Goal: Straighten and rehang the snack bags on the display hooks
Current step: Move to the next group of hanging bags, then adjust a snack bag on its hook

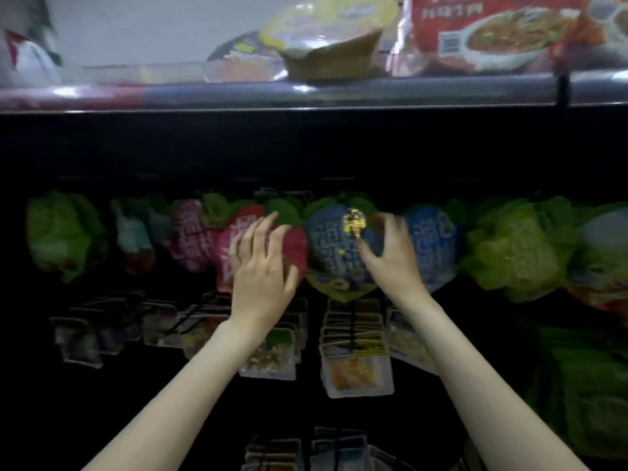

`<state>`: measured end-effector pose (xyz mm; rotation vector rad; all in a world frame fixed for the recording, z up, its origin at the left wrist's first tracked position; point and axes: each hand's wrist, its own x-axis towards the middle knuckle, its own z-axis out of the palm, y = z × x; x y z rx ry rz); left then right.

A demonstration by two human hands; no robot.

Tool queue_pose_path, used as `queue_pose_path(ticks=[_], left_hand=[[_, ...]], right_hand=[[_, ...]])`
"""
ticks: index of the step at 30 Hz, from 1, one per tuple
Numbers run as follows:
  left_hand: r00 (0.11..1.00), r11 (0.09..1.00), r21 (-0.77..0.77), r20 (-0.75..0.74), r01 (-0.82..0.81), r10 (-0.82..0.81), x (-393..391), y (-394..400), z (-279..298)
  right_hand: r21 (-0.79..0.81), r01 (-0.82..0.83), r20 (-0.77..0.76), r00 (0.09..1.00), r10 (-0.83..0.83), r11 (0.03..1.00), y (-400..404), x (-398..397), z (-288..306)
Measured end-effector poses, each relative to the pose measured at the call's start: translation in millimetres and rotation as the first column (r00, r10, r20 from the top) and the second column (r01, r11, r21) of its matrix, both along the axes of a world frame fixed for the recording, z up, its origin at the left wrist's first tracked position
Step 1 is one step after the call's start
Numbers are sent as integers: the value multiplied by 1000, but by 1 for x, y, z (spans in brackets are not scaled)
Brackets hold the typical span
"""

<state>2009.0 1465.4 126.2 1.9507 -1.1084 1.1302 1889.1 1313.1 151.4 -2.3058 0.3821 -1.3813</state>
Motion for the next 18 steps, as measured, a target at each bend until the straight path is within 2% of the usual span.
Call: queue_pose_path(ticks=[3, 5, 6, 9, 10, 11, 14, 16, 18], left_hand=[[973, 998, 49, -229, 49, -36, 42, 43, -7], [904, 983, 26, -397, 184, -159, 63, 61, -10], [835, 961, -32, -488, 274, -255, 70, 67, -10], [508, 849, -249, -710, 467, -487, 79, 75, -1], [443, 823, -297, -728, 485, -523, 80, 75, 1], [413, 806, -337, -724, 486, -552, 81, 75, 4], [423, 764, -387, -661, 516, -620, 85, 77, 6], [392, 724, -355, -658, 591, -643, 87, 80, 3], [396, 691, -244, -671, 680, -627, 85, 81, -4]], right_hand=[[276, -129, -6, 991, 136, 952, 37, 49, -7], [396, -158, 23, 986, 162, 904, 58, 72, -11], [432, -167, 25, 985, 174, 886, 66, 81, -13], [539, -209, 56, 976, 213, 816, 81, 98, -20], [569, -220, 76, 973, 216, 792, 83, 101, -20], [586, -233, 96, 971, 220, 776, 85, 103, -20], [611, -281, 127, 958, 259, 740, 84, 99, -17], [634, -286, 131, 955, 264, 718, 78, 89, -13], [656, -264, 142, 963, 228, 707, 69, 76, -6]])
